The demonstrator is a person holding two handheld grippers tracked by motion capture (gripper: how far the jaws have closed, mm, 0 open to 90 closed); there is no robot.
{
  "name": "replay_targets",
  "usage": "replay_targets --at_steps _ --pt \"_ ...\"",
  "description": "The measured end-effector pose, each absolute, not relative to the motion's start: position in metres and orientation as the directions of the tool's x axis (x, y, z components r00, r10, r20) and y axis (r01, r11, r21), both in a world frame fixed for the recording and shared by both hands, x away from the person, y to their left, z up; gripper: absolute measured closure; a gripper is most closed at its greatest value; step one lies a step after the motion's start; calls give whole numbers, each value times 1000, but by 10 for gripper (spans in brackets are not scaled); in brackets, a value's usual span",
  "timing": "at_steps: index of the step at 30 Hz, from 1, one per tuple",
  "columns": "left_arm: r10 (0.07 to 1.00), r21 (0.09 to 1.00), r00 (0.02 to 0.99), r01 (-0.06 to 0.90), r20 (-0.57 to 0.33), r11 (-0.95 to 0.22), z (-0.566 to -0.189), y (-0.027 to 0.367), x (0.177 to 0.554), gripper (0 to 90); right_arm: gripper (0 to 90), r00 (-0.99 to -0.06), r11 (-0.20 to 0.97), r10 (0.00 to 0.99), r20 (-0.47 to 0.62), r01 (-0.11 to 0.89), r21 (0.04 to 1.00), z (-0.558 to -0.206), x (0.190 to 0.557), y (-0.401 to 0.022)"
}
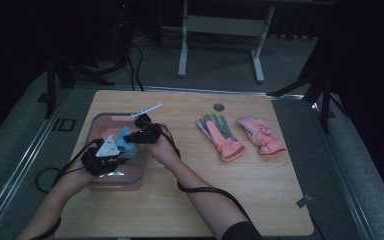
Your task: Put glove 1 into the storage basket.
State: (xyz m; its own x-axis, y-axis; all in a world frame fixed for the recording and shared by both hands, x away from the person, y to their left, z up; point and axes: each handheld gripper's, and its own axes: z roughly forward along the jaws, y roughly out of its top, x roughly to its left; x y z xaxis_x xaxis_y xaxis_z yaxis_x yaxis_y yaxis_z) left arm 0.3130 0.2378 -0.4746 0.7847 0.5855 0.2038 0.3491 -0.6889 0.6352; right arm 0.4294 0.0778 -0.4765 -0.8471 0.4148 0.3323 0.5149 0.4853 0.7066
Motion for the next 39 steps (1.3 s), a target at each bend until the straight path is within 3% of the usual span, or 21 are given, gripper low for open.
replay_targets --at_steps 13,17,26,33,36,39 --pt "583 561 788 397 198 -726 -485 235 329 774 809 -846 542 445 292 515 664 -490 437 97" --pt "578 543 793 404 193 -736 -490 233 332 771 623 -850 553 453 268 504 664 -489 437 99" --pt "579 510 799 434 164 -742 -494 230 338 721 475 -839 515 460 292 519 682 -477 438 87" --pt "660 563 740 493 130 -663 -488 237 339 308 290 -841 468 425 334 520 714 -467 434 71" --pt "695 597 714 520 88 -611 -484 244 338 183 226 -839 438 420 347 522 732 -463 433 61" --pt "714 647 697 513 69 -564 -480 247 334 147 202 -840 434 416 349 521 735 -459 430 52"
